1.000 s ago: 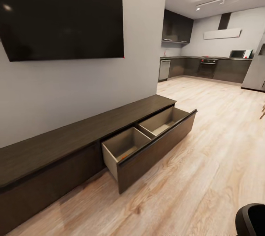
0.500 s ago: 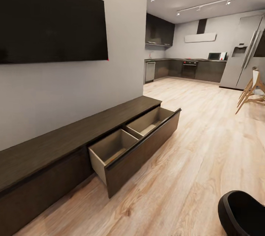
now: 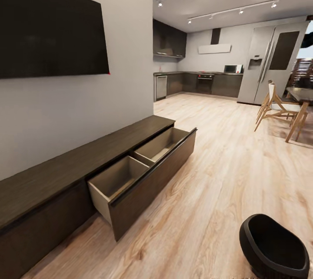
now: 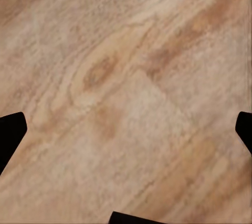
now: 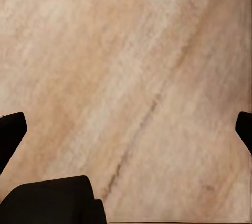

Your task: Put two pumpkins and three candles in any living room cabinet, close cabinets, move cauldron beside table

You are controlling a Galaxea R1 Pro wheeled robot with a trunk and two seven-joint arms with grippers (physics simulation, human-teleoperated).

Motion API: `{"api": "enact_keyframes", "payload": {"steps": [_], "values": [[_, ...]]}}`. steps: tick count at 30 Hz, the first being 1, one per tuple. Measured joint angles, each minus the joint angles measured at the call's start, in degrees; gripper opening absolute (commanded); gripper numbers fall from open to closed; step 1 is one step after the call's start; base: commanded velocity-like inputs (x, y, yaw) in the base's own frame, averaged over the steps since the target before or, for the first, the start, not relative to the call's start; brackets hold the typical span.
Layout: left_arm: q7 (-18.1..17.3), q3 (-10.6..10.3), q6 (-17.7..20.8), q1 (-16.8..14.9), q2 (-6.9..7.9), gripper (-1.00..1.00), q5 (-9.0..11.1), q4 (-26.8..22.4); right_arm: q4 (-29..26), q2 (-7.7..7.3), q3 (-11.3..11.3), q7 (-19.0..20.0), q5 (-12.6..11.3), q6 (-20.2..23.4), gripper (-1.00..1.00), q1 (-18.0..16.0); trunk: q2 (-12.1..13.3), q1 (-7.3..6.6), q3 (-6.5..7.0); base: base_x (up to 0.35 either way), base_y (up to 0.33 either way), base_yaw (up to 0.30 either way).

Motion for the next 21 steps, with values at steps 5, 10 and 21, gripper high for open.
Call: {"api": "enact_keyframes", "payload": {"steps": [5, 10, 21], "values": [[0.00, -0.04, -0.06, 0.00, -0.02, 1.00, 0.00, -0.35, 0.00, -0.03, 0.00, 0.00, 0.00, 0.00, 1.00, 0.00, 0.00, 0.00, 0.33, 0.000, 0.000, -0.246], [0.00, -0.08, -0.07, 0.00, -0.02, 1.00, 0.00, -0.73, 0.00, -0.03, 0.00, -0.01, 0.00, 0.00, 1.00, 0.00, 0.00, 0.00, 0.66, 0.000, 0.000, -0.246], [0.00, -0.16, -0.01, 0.00, -0.02, 1.00, 0.00, -1.59, 0.00, -0.31, -0.01, 0.00, -0.01, 0.00, 1.00, 0.00, 0.00, 0.00, 1.38, 0.000, 0.000, -0.246]]}}
